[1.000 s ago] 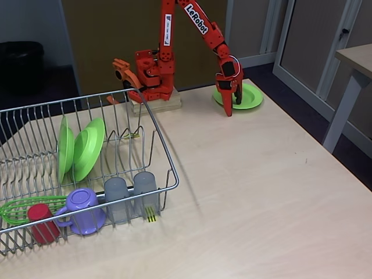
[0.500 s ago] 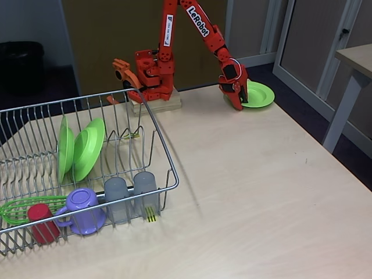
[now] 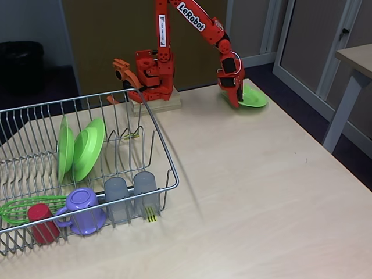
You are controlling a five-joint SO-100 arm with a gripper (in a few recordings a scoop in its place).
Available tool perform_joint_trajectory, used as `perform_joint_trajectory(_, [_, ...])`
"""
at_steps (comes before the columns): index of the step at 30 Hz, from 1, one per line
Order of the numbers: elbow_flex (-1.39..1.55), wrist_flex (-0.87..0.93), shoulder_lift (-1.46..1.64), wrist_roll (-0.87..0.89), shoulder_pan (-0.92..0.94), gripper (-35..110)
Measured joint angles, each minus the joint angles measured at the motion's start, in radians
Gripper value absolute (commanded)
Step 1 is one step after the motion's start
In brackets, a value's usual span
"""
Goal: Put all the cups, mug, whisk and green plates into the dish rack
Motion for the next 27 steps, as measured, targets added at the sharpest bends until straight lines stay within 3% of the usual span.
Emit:
perform_joint_trajectory(10, [-0.244,0.469,0.109,-0.264,0.126,0])
perform_joint_trajectory(27, [-0.606,0.911,0.150,-0.729,0.407,0])
